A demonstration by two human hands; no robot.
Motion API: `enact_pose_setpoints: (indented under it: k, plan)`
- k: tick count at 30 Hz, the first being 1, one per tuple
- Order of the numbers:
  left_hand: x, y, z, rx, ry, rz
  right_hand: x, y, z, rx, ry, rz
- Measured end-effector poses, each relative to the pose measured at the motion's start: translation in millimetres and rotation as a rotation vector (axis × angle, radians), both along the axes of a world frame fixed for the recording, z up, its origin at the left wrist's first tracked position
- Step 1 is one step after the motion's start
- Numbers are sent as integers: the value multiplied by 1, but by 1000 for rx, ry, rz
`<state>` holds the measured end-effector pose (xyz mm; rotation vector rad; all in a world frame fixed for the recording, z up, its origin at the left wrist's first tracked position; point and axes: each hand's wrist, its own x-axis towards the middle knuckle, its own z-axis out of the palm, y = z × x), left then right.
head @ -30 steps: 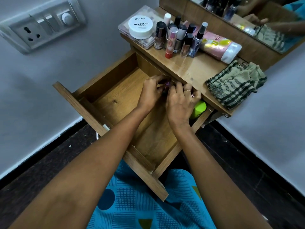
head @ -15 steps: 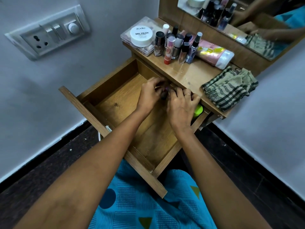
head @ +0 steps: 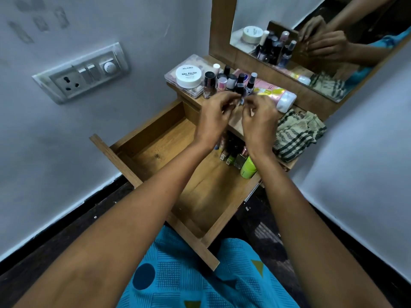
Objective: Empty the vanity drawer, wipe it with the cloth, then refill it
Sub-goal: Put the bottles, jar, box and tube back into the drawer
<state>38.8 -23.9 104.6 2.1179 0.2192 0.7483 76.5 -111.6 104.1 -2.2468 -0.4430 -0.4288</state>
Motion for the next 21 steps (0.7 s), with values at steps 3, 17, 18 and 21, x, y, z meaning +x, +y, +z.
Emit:
enact_pose_setpoints:
  k: [3,17,18,21]
  plan:
    - [15,-12,12,78,-2,10,24,-1,12,84,31,15]
    - [46,-18,1,133,88,107,60,3,13,108,15,71]
    - [45,-18,2,117,86,112,60,2,14,123,19,70]
    - [43,-18,4,98,86,121,57,1,14,149,32,79]
